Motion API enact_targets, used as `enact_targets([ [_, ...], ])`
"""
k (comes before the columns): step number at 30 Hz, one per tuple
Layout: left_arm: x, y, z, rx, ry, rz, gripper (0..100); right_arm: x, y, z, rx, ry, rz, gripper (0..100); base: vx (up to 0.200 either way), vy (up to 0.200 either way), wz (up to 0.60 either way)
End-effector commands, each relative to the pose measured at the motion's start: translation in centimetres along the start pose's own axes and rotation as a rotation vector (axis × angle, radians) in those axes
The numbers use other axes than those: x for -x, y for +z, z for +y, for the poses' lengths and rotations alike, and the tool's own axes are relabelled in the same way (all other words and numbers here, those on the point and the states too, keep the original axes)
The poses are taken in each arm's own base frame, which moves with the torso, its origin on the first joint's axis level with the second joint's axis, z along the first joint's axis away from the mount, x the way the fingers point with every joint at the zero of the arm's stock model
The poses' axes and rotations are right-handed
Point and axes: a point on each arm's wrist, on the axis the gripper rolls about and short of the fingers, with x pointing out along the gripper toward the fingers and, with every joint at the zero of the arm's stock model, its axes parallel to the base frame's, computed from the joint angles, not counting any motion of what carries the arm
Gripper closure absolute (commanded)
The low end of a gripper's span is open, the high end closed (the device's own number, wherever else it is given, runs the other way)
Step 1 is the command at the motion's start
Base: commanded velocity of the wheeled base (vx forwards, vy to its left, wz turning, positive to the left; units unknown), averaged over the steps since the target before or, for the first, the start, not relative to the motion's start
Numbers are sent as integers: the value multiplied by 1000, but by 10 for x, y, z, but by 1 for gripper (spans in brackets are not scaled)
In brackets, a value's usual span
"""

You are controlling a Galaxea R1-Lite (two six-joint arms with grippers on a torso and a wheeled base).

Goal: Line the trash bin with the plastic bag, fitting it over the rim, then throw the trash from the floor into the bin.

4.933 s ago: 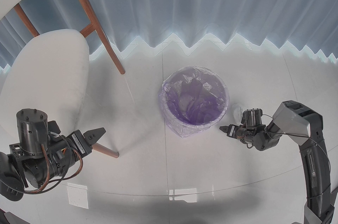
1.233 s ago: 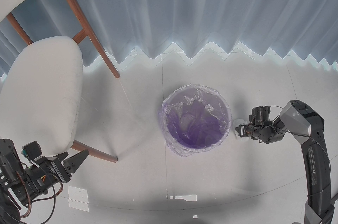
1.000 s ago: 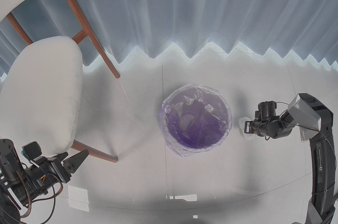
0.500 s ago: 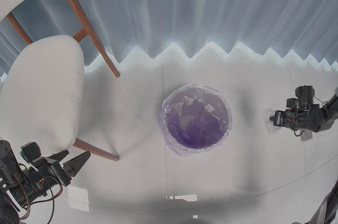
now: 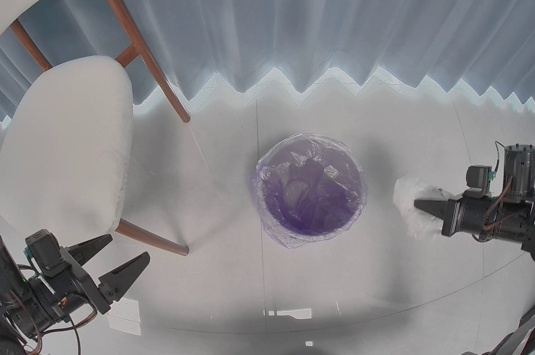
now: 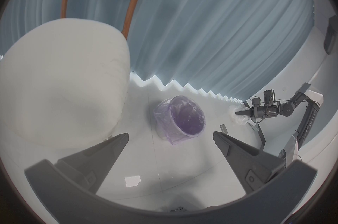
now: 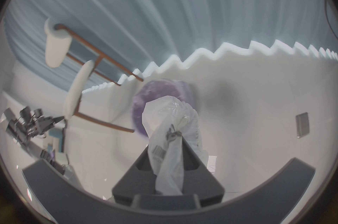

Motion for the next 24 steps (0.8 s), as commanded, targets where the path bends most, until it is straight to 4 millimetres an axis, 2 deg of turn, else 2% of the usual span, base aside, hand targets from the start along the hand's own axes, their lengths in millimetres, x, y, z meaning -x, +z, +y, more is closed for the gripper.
enact_targets([
  [1,34,0,-3,-84,-6,-91,0,-5,-28,27,62,148,59,100,0,0,0],
  [5,70,-8,-1,-158,77,-177,0,-31,-31,37,97,209,41,100,0,0,0],
  [9,91,-24,3,-186,241,-174,0,-59,-34,38,120,232,6,100,0,0,0],
  [12,108,-41,3,-195,321,-178,0,-88,-39,39,147,256,-47,100,0,0,0],
  [17,123,-78,6,-310,368,-121,0,-122,-43,43,171,256,-110,100,0,0,0],
  [18,123,-78,6,-310,368,-121,0,-122,-43,43,171,256,-110,100,0,0,0],
  [19,122,-77,7,-307,395,-110,0,-134,-42,46,178,241,-136,100,0,0,0],
  [24,123,-75,8,-290,453,-126,0,-157,-41,49,211,223,-163,100,0,0,0],
])
